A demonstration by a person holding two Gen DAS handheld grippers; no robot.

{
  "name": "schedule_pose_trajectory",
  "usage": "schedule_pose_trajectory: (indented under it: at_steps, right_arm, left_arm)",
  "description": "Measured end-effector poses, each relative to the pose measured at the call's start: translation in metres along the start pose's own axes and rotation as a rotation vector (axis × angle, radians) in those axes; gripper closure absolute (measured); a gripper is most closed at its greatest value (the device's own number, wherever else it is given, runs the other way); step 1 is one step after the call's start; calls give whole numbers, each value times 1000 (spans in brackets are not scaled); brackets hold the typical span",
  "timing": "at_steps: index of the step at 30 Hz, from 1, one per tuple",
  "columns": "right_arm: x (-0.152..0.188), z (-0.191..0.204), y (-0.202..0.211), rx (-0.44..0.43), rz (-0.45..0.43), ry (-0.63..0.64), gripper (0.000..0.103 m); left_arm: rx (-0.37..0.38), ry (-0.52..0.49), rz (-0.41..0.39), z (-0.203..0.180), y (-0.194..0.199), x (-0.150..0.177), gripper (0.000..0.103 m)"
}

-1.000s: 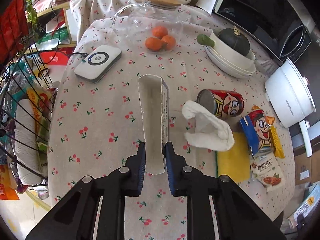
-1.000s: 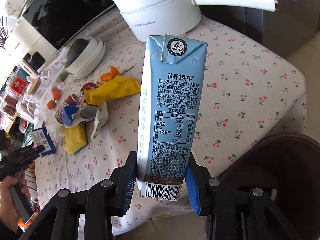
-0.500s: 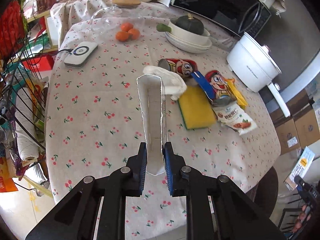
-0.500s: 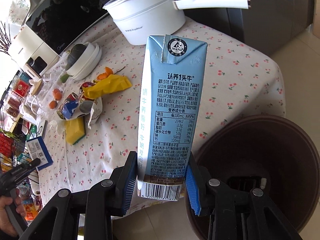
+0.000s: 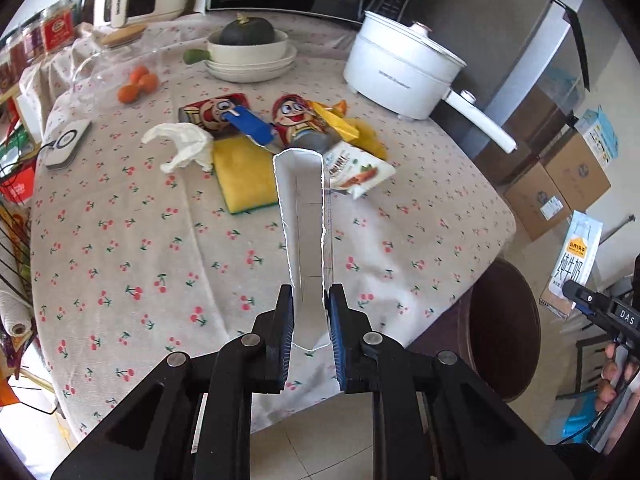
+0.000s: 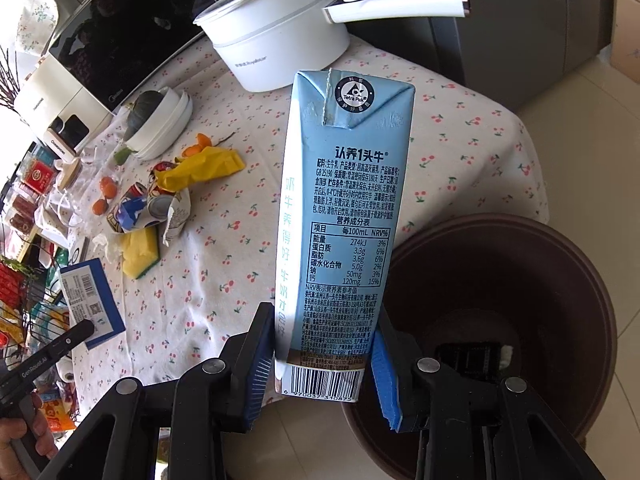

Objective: Collect trash
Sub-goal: 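Carry the tissue box and milk carton over the bin and release both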

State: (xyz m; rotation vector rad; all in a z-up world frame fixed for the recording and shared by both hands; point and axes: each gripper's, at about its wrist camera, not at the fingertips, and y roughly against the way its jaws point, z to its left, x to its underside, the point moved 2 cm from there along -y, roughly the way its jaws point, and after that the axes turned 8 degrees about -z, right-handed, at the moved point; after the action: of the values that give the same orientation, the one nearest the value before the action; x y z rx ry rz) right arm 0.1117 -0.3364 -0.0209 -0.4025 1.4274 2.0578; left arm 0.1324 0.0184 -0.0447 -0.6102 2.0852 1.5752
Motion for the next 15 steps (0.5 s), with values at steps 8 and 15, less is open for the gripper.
schedule_pose_trajectory:
  at_steps: [8, 15]
  right_arm:
    - [11, -28, 5, 61, 12, -14, 63]
    - [25, -61, 7, 114, 46, -31, 63]
  left_arm:
    - [105, -115, 31, -71, -14, 16, 85]
    - [210, -264, 72, -144, -30, 43, 85]
